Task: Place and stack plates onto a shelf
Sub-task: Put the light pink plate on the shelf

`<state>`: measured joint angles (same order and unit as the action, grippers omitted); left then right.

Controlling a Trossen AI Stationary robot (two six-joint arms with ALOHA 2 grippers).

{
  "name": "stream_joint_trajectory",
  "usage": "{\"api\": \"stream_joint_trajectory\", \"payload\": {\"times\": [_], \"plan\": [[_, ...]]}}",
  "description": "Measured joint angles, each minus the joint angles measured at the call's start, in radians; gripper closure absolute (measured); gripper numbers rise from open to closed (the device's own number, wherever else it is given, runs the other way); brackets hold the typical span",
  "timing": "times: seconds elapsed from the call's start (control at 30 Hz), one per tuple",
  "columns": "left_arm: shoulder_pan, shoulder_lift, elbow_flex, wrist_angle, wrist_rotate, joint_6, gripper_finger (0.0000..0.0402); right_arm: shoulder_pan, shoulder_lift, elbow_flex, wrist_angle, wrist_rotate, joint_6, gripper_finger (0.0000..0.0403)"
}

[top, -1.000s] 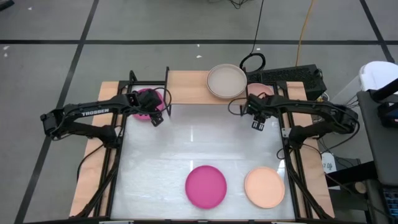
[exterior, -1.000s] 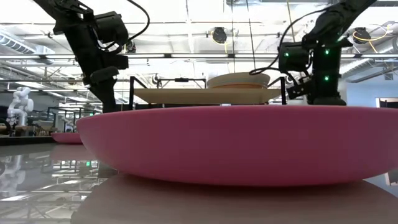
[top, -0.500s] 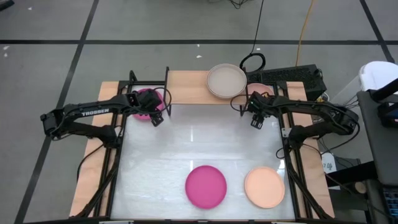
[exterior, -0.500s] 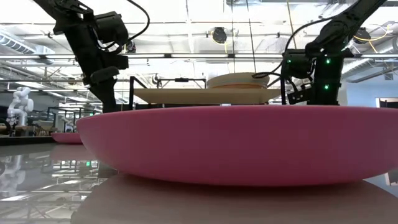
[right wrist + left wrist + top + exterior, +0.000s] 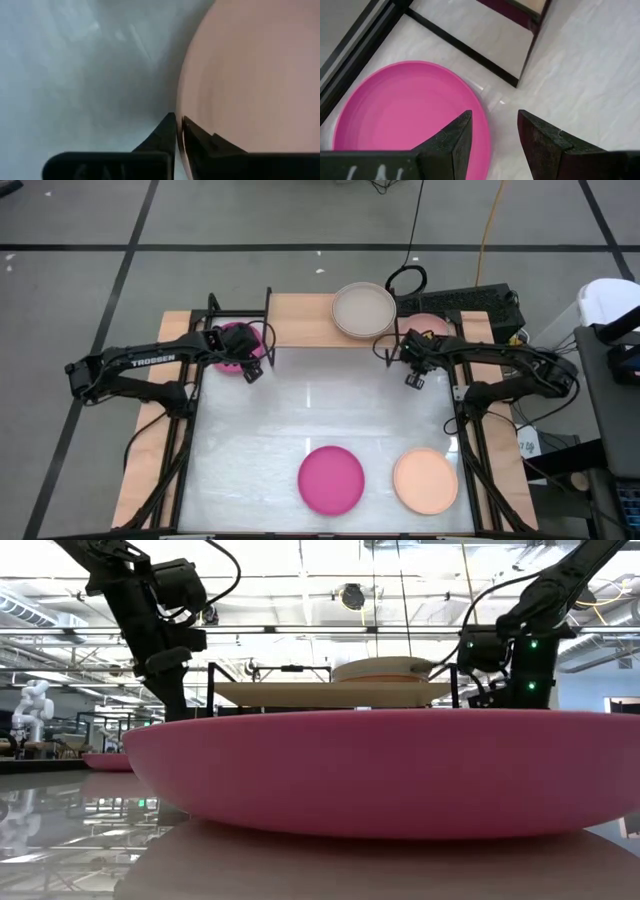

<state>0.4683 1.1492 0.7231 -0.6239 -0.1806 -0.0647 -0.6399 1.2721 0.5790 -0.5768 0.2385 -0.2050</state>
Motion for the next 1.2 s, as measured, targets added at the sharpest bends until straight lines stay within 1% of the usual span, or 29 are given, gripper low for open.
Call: {"api": "stream_joint_trajectory", "payload": {"times": [0.13,0.3,0.4,0.53,0.67,0.8,0.9,1.0,1.1,1.2], "plan": [[0.0,0.0,0.0,-0.001,0.0,0.001,0.0238,0.0,-0.01,0.001,0.002,-0.005,0.037,0.0395],[0.0,0.0,0.0,-0.001,0.0,0.003,0.0238,0.0,-0.067,0.0,-0.003,-0.003,0.131,0.04],[0.0,0.0,0.0,-0.001,0.0,0.003,0.0238,0.0,-0.136,0.0,-0.005,0.001,0.196,0.0401],[0.0,0.0,0.0,0.0,0.001,0.002,0.0238,0.0,-0.26,-0.001,0.005,0.057,0.256,0.0402],[0.0,0.0,0.0,0.0,0.001,0.002,0.0238,0.0,-0.408,0.0,0.092,0.127,0.227,0.0402],[0.0,0.0,0.0,0.0,0.001,0.002,0.0238,0.0,-0.541,0.0,0.307,0.122,0.135,0.0402],[0.0,0.0,0.0,0.012,0.001,0.005,0.0238,0.0,-0.594,0.001,0.517,0.044,0.075,0.0402],[0.0,-0.005,0.002,0.029,0.002,0.015,0.0238,0.001,-0.595,0.003,0.727,-0.096,0.058,0.0402],[0.0,-0.023,0.029,0.027,0.004,0.029,0.0238,0.003,-0.541,0.035,0.858,-0.196,0.073,0.0402],[0.0,-0.05,0.065,0.025,0.003,0.037,0.0238,0.021,-0.449,0.105,0.915,-0.25,0.084,0.0402]]}}
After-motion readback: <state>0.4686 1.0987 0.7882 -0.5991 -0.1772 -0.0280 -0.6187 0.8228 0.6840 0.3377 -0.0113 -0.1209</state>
